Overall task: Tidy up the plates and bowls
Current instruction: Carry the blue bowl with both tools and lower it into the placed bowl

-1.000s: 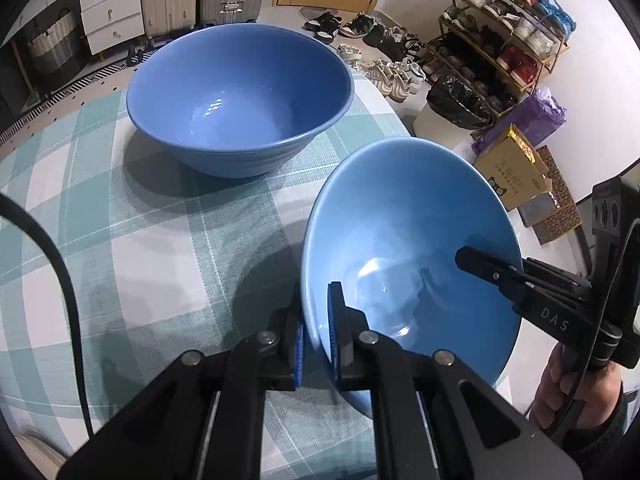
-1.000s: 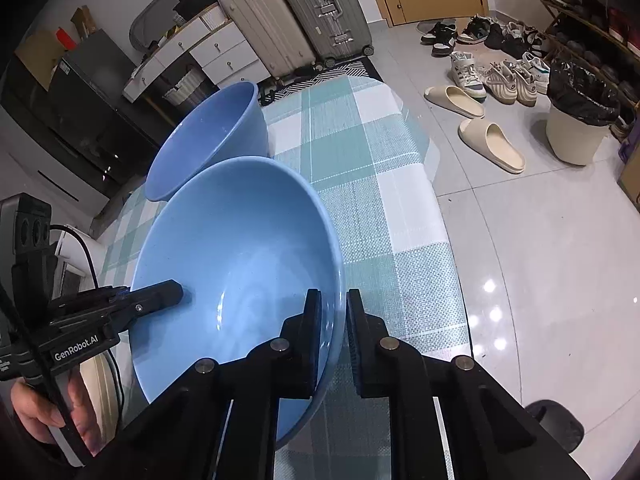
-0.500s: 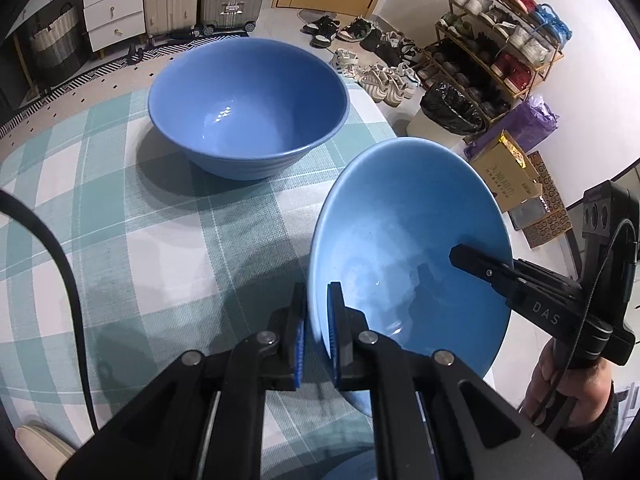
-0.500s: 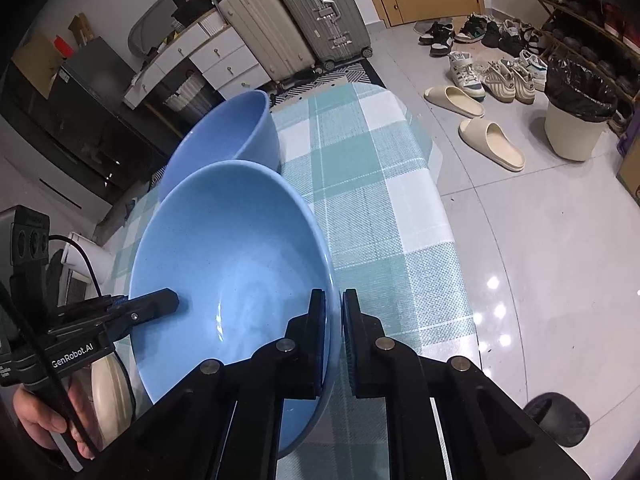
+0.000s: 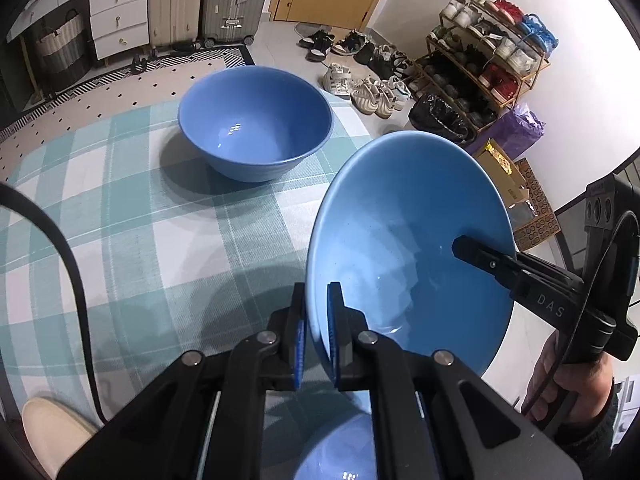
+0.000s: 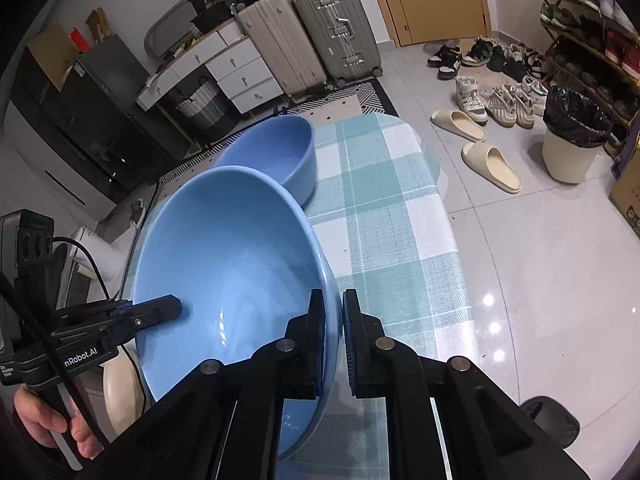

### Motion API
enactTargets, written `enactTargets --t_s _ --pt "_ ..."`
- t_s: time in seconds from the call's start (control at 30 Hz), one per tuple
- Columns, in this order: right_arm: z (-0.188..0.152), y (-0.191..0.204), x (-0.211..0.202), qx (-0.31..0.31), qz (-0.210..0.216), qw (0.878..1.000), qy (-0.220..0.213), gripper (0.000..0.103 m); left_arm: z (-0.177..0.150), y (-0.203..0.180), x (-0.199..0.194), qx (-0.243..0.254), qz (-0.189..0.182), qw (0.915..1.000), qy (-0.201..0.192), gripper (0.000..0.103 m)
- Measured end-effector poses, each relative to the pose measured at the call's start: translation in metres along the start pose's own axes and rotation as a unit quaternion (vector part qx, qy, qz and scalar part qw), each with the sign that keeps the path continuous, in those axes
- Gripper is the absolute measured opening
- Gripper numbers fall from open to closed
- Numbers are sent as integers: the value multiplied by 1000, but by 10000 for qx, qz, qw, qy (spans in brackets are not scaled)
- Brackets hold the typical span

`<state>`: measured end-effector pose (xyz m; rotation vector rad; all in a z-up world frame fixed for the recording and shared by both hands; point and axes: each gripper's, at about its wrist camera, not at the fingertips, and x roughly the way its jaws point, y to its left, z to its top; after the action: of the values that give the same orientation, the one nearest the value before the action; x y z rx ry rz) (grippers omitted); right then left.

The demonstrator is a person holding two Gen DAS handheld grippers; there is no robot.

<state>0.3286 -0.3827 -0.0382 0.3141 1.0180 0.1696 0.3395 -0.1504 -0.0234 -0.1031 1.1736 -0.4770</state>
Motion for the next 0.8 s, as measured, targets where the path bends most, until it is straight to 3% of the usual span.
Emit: enactTargets --t_s 0.53,0.8 --pt "-32 44 -66 -164 1 9995 -256 9 -45 -1 -47 -172 -131 9997 -135 6" --pt "-50 46 -56 -51 47 9999 -119 9 -52 12 -36 -457 -175 9988 17 6"
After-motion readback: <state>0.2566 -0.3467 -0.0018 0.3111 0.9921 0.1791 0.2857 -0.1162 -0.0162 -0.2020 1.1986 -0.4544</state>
